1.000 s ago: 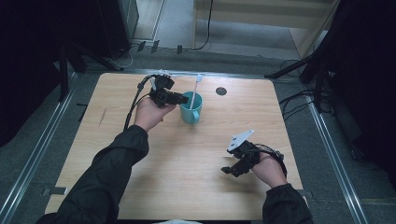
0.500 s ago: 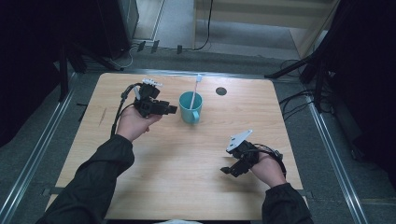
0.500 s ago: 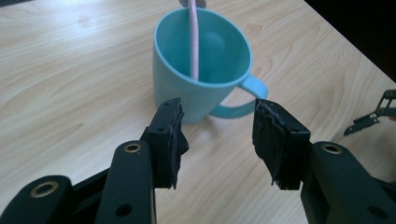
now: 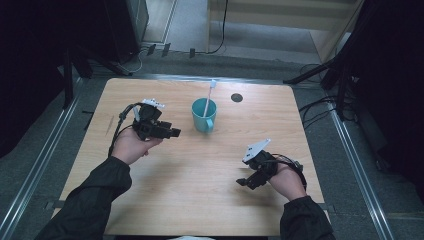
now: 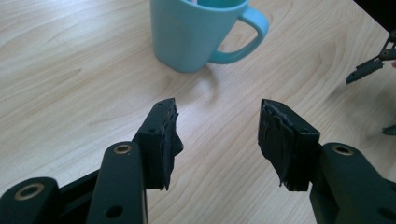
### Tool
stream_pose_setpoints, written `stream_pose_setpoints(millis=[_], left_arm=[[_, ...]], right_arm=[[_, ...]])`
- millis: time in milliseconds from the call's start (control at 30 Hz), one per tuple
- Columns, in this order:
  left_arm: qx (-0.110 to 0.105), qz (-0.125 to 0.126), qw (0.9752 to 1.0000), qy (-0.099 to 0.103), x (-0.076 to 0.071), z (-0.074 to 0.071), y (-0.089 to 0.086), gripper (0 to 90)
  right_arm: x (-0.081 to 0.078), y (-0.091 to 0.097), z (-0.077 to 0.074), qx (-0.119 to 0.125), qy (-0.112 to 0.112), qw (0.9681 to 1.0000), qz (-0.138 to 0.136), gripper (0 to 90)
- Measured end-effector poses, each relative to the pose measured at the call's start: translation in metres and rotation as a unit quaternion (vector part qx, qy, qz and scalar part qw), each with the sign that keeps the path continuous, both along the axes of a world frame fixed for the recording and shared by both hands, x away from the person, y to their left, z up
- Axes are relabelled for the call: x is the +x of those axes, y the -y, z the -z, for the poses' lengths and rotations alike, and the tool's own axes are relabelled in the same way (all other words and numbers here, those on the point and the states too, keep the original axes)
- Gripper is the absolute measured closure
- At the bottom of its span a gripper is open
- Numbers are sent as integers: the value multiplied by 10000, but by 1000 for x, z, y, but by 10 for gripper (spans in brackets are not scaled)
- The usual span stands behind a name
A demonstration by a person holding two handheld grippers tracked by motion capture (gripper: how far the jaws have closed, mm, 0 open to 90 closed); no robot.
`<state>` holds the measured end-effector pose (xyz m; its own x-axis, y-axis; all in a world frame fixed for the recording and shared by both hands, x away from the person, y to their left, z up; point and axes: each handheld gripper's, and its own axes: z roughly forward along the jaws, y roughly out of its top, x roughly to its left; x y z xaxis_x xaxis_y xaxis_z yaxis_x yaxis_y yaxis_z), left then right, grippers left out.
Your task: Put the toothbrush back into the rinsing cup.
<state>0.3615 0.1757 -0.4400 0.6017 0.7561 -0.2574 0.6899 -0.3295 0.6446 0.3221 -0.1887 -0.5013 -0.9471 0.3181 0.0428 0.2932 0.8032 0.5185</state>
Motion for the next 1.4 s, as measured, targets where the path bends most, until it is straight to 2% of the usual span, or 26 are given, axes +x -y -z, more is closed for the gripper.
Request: stream_pose_setpoints(millis=[200, 333, 400, 533, 767, 933, 1000, 1133, 1400], left_arm=[[86, 65, 9999, -78, -13, 13, -2, 449], [71, 74, 9998, -164, -20, 20, -4, 444], [-7, 61, 9998, -196, -24, 24, -5, 444], [70, 90, 9997, -230, -30, 30, -9, 443], [0, -94, 9997, -212, -42, 34, -23, 438], [144, -235, 9995, -139, -51, 34, -37, 434], [60, -313, 9993, -174, -53, 34, -44, 434], [144, -451, 9986, -217, -56, 39, -54, 432], [124, -623, 9976, -273, -54, 42, -67, 418]], right_arm=[[-1, -1, 0, -12, 30, 10000, -65, 214], [0, -2, -1, -12, 11, 10000, -36, 215], [0, -3, -1, 4, 38, 10000, -67, 215], [0, -5, -2, -14, 18, 10000, -95, 214], [3, -8, -2, 0, 61, 9998, -177, 214], [4, -11, -2, 7, 49, 9998, -188, 215], [5, -12, -3, 10, 59, 9997, -220, 215], [5, -14, -3, 8, 92, 9996, -262, 214], [6, -17, -2, -26, 94, 9995, -286, 213]])
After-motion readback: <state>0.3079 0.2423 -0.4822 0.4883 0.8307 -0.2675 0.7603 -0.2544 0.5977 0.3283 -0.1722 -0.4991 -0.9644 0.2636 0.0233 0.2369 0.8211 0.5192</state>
